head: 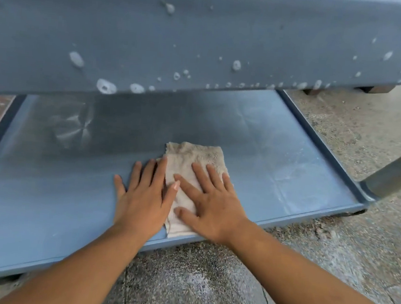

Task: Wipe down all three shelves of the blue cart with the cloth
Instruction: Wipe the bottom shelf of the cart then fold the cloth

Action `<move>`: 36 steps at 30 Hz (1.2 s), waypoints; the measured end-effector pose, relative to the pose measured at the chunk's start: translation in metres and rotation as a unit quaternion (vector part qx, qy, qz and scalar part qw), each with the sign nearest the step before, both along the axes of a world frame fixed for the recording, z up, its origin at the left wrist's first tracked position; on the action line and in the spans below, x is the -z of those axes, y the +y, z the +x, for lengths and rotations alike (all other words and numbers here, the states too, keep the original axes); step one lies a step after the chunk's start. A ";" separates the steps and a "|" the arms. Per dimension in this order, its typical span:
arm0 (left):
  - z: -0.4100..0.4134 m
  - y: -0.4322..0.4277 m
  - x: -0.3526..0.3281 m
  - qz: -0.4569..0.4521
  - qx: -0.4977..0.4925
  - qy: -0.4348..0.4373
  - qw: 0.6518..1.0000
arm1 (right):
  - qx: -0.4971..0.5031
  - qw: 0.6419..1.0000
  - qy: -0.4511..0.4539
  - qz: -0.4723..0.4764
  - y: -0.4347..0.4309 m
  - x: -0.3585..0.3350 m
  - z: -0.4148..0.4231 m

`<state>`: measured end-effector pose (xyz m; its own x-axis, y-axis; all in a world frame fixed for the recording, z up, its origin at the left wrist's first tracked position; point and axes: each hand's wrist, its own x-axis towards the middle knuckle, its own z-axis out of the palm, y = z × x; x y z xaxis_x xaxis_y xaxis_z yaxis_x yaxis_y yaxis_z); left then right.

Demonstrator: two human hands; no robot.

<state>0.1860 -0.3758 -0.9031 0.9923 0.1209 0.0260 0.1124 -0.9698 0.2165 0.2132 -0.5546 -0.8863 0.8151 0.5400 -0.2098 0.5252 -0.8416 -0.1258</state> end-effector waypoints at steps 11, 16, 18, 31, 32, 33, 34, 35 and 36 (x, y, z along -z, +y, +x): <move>0.006 0.003 0.007 0.053 -0.028 0.065 0.996 | 0.095 0.994 -0.041 -0.030 -0.146 -0.002 0.074; 0.006 0.003 0.008 0.050 -0.033 0.065 0.996 | 0.262 0.963 -0.040 -0.037 -0.198 -0.004 0.103; 0.006 0.007 0.008 0.048 -0.037 0.063 0.996 | 0.286 0.957 -0.029 -0.035 -0.199 -0.004 0.103; 0.006 0.008 0.011 0.050 -0.035 0.061 0.996 | 0.412 0.907 -0.014 -0.081 -0.184 -0.014 0.010; 0.006 0.007 0.011 0.050 -0.034 0.062 0.996 | 0.419 0.904 -0.013 -0.088 -0.182 -0.016 0.005; 0.006 0.007 0.010 0.050 -0.034 0.063 0.996 | 0.425 0.900 -0.013 -0.098 -0.179 -0.018 0.001; 0.006 0.007 0.010 0.051 -0.033 0.065 0.996 | 0.429 0.897 -0.015 -0.107 -0.175 -0.020 -0.003; 0.005 0.007 0.009 0.052 -0.031 0.066 0.996 | 0.431 0.895 -0.018 -0.113 -0.172 -0.023 -0.009; 0.005 0.006 0.009 0.052 -0.031 0.065 0.996 | 0.426 0.897 -0.024 -0.115 -0.167 -0.025 -0.014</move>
